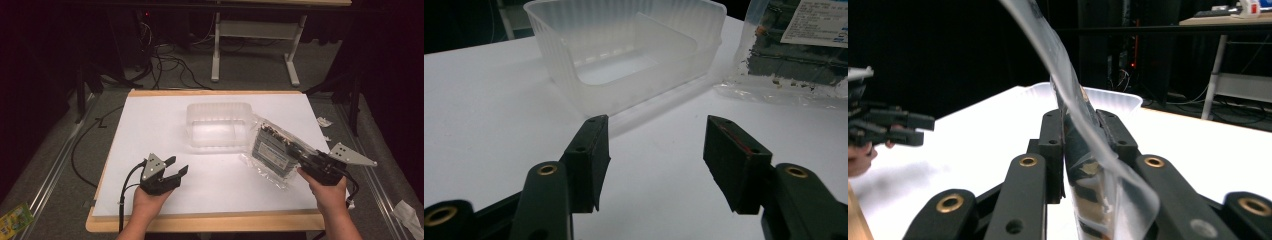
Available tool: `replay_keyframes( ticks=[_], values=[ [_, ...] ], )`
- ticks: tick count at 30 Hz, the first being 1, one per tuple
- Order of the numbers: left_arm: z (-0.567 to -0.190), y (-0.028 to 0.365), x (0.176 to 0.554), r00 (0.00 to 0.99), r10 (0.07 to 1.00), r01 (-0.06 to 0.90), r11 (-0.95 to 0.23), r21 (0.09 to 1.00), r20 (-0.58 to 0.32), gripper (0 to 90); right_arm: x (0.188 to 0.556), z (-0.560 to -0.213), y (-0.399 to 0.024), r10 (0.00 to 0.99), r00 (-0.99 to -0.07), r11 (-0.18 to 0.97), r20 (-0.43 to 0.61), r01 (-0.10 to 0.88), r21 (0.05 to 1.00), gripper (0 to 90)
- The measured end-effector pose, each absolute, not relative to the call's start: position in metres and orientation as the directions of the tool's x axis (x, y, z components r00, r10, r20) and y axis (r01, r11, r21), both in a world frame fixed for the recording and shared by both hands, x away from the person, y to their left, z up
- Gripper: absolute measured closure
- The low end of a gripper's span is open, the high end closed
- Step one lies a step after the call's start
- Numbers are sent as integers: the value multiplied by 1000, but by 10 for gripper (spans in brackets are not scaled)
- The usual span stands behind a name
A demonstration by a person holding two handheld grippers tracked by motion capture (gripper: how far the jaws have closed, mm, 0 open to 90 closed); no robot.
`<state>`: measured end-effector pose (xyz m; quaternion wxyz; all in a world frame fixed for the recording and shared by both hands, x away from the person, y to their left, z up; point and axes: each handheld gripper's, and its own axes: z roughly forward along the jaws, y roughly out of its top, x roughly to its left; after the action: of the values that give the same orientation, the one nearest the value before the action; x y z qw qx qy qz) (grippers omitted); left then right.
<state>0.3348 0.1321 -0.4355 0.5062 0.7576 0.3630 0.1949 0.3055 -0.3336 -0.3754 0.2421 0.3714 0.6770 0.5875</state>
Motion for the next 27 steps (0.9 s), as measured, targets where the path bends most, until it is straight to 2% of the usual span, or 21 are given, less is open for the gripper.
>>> replay_keyframes(
  ticks=[13,16,21,27],
  values=[
    [-437,132,335,667,739,367,-214,905,-95,442,308,-373,-332,776,-621,66,110,253,965,749],
    [-437,133,335,666,740,366,-211,906,-97,442,306,-373,-331,781,-618,77,91,241,968,776],
    [-436,134,335,668,742,343,-239,908,-57,433,307,-372,-335,784,-609,36,122,241,970,785],
    [-437,134,334,666,746,331,-283,900,-10,362,301,-361,-341,772,-615,-27,161,222,975,787]
  ],
)
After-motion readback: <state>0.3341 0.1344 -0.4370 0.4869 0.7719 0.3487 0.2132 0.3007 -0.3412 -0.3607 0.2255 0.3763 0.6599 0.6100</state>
